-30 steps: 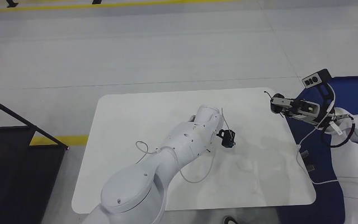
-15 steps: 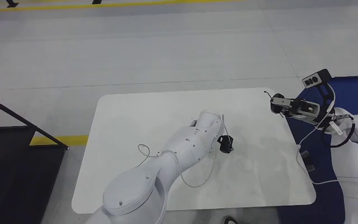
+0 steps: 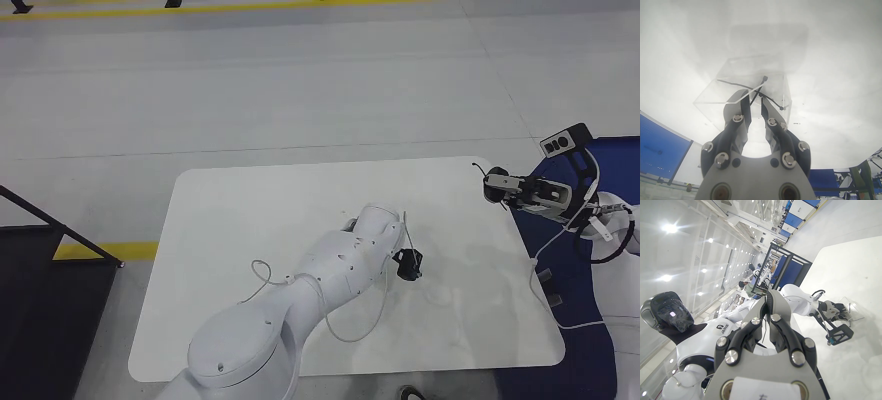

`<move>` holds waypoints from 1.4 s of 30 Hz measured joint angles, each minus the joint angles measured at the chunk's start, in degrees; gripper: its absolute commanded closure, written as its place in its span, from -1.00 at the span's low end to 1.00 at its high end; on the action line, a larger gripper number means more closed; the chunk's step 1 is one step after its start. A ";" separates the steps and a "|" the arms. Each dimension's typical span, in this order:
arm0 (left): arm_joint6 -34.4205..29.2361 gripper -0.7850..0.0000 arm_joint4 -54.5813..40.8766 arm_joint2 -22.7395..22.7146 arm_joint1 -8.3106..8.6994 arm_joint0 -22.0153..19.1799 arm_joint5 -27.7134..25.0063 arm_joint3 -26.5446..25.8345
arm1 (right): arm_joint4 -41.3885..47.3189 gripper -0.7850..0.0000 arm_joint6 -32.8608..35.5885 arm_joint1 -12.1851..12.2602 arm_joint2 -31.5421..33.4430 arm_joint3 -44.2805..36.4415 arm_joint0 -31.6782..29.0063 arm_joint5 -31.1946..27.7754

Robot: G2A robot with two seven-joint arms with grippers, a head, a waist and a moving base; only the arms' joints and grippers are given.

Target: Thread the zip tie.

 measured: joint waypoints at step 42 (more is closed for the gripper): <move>-15.13 1.00 -8.44 -3.06 3.67 -0.87 11.25 -12.64 | 0.00 1.00 0.00 0.00 0.00 0.00 0.00 0.00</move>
